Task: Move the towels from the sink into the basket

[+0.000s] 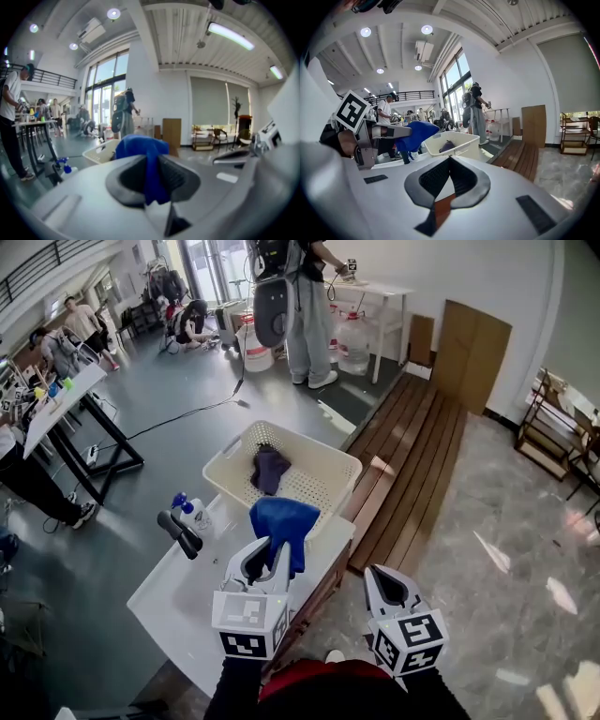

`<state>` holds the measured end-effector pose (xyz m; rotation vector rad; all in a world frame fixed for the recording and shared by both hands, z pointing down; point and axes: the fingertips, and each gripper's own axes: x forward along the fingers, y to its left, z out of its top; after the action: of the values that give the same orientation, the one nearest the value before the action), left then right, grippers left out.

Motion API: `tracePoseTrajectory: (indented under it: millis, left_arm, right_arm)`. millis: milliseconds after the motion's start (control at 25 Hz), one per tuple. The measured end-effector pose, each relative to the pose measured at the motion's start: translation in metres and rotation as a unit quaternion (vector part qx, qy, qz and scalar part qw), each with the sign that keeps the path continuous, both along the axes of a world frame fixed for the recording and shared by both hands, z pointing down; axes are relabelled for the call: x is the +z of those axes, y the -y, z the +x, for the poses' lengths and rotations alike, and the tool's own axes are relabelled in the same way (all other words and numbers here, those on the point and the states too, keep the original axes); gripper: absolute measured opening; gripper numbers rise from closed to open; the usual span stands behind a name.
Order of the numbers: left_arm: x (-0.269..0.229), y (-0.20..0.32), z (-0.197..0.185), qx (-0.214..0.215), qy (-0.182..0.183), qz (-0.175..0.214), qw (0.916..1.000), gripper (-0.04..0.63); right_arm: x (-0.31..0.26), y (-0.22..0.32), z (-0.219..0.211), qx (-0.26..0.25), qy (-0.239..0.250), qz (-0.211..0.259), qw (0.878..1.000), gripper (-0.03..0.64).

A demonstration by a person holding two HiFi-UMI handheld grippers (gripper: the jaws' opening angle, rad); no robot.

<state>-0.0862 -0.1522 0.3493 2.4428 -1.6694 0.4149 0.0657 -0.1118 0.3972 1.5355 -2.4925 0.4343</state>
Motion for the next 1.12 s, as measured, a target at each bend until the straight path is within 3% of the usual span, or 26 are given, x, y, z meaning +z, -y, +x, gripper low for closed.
tracePoseTrajectory:
  millis: [480,1120]
  left_arm:
    - [-0.027,0.028,0.01,0.013,-0.001,0.035,0.9993,0.071]
    - [-0.026,0.083,-0.007,0.039,-0.007,0.026,0.9989,0.071]
  right_arm:
    - [-0.008,0.015,0.003,0.009,0.002,0.002,1.0,0.008]
    - [-0.01,0.066,-0.025,0.009,-0.01,-0.013,1.0,0.008]
